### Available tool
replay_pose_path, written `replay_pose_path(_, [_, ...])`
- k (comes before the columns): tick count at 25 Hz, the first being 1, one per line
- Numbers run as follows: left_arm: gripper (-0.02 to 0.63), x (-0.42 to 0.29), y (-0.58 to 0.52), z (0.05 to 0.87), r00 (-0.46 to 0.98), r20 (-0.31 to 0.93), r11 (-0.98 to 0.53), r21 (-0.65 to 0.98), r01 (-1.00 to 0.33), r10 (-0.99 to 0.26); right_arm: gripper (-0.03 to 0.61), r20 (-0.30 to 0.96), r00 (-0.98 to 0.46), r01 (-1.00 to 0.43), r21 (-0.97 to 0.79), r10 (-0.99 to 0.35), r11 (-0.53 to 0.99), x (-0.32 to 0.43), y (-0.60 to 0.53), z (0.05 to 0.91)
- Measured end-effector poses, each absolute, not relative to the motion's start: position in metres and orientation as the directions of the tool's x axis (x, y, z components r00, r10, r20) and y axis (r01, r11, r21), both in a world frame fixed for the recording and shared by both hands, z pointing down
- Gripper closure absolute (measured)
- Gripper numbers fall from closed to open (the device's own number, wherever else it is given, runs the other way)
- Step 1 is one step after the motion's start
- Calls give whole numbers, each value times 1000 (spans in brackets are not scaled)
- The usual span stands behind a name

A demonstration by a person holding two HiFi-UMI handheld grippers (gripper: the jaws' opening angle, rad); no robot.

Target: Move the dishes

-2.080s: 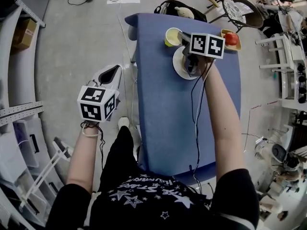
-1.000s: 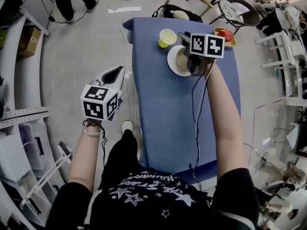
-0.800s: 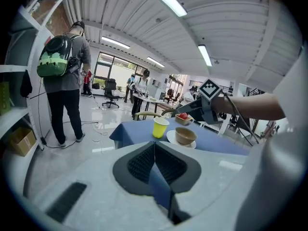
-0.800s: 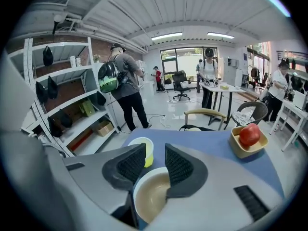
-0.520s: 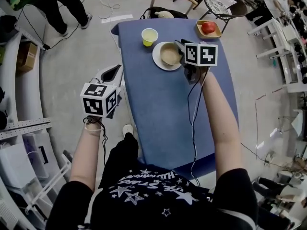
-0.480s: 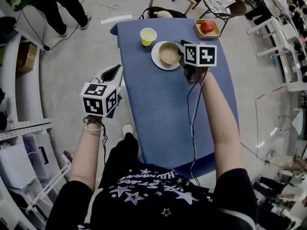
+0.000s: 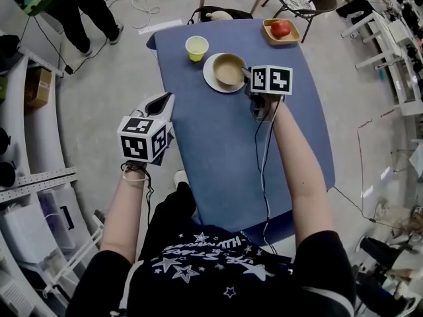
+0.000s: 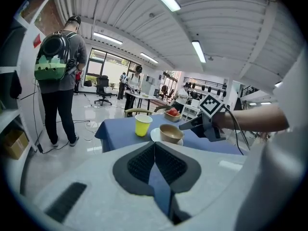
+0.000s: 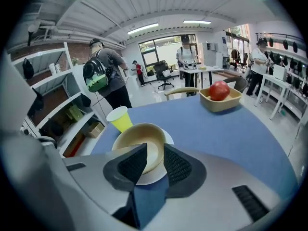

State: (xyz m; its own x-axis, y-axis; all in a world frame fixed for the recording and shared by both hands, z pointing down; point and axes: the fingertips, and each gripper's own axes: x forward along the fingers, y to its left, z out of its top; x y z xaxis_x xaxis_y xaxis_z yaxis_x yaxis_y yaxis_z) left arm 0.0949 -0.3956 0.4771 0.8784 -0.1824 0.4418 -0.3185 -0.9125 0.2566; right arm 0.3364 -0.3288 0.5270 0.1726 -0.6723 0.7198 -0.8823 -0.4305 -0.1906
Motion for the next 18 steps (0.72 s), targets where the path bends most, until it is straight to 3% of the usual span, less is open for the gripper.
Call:
replay_pose_path(8, [594,96,-404,484,872,453,-908,261,-326,-183,476,749,165,-869,-198,-641,-454,343,-329,551])
replay_pose_path(13, [594,98,-404,492,869,466,-908,271,-318,-165,538,753,159,-868,-201,-638,-454,344,-335,554])
replay_pose_path(18, [594,98,-403,496,870,469,-910,277,-310,-153,549,748,153,-858,-224,-646,-463,341,-339,551])
